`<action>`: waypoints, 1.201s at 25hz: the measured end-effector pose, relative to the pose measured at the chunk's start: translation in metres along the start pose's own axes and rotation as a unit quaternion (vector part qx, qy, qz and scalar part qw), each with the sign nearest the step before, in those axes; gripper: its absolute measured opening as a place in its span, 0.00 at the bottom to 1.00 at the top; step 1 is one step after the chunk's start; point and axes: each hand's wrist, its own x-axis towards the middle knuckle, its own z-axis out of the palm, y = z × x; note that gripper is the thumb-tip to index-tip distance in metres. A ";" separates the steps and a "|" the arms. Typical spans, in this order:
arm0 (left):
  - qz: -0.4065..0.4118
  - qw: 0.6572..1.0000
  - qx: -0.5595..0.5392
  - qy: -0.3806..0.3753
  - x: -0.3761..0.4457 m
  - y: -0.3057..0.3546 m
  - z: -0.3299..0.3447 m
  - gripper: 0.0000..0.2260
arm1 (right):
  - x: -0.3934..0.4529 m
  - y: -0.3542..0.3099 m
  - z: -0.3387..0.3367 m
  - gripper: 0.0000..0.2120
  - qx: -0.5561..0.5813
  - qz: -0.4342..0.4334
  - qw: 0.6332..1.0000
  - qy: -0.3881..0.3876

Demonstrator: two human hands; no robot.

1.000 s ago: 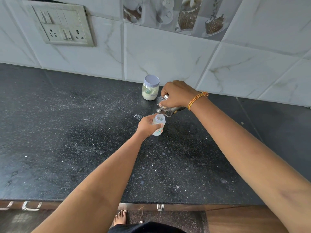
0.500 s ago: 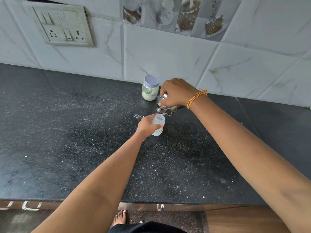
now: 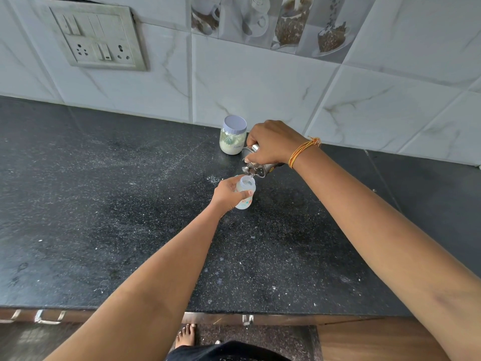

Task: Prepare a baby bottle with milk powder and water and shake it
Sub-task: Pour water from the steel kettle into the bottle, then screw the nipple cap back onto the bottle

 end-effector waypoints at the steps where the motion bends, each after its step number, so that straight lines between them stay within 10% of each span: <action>1: 0.002 1.000 0.001 -0.001 0.000 0.000 0.000 0.26 | 0.000 0.000 0.000 0.18 -0.001 -0.002 1.000 -0.002; 4: 0.000 1.000 0.003 -0.001 -0.001 0.002 0.000 0.27 | -0.004 0.003 0.001 0.07 0.029 0.005 1.000 -0.005; 14: 0.002 1.000 0.005 -0.015 0.003 -0.002 -0.001 0.28 | -0.014 0.049 0.049 0.26 0.295 0.111 0.949 0.019; 25: 0.010 1.000 0.009 -0.011 -0.001 0.002 -0.001 0.26 | -0.048 0.080 0.124 0.07 0.684 0.370 0.622 0.085; 30: 0.007 1.000 0.013 -0.009 -0.001 0.001 -0.002 0.26 | -0.056 0.082 0.151 0.11 0.725 0.411 0.543 0.104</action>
